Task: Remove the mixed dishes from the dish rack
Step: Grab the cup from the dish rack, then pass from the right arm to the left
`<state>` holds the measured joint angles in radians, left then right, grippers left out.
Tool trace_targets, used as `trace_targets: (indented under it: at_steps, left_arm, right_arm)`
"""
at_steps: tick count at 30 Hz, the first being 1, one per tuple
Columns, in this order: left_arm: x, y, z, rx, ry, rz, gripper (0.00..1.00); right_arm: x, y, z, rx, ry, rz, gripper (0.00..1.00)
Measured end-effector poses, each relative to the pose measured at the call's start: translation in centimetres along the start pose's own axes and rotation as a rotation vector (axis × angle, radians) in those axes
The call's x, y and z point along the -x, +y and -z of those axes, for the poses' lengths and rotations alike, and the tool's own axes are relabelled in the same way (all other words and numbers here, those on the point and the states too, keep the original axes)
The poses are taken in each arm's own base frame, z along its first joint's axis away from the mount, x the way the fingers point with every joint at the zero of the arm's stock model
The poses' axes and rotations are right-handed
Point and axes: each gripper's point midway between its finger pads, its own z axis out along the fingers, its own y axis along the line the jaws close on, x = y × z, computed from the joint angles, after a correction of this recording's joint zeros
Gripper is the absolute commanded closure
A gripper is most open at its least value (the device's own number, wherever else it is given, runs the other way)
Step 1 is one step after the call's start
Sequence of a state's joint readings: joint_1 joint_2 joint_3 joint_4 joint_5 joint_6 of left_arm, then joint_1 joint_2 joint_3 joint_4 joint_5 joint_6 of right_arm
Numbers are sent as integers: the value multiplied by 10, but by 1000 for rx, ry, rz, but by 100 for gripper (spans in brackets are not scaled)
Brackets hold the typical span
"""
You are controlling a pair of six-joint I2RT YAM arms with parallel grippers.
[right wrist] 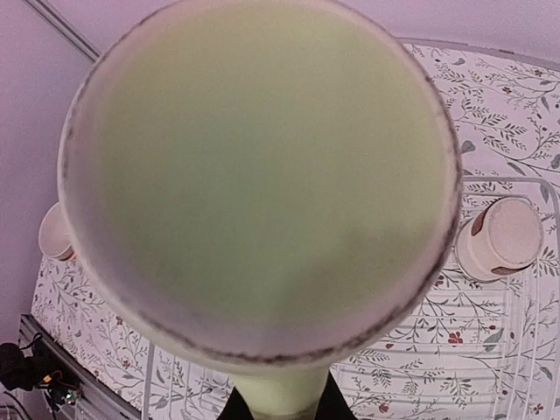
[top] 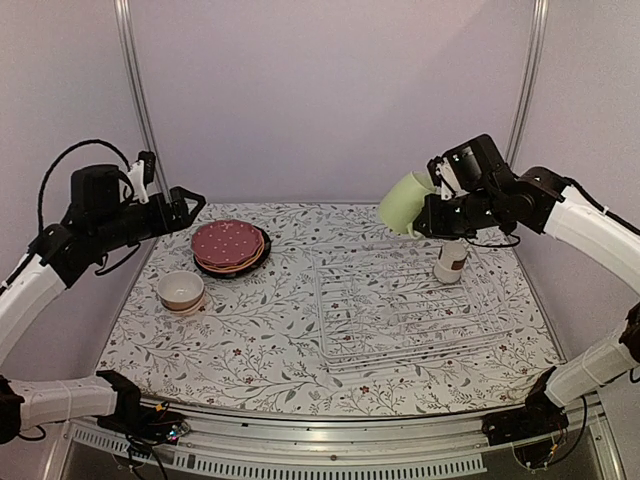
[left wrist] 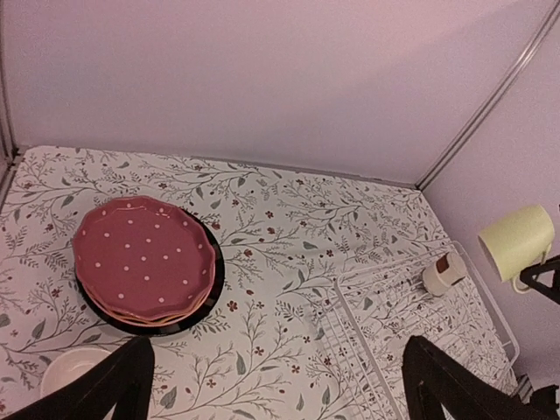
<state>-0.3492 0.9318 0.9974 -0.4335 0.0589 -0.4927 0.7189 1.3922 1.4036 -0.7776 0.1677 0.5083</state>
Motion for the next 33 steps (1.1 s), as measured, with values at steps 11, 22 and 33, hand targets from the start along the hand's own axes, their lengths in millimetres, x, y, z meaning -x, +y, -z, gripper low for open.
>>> trace_targets:
  at_steps: [11, 22, 33]
  left_arm:
    - [-41, -125, 32, -273, -146, -645, 1]
    - [-82, -195, 50, -304, -372, -1186, 3]
    - [-86, -220, 35, -216, -461, -1335, 22]
  right_arm:
    - [-11, 75, 49, 434, 160, -44, 100]
    - [-29, 127, 69, 708, 346, -141, 100]
    - [-51, 172, 82, 853, 460, -165, 100]
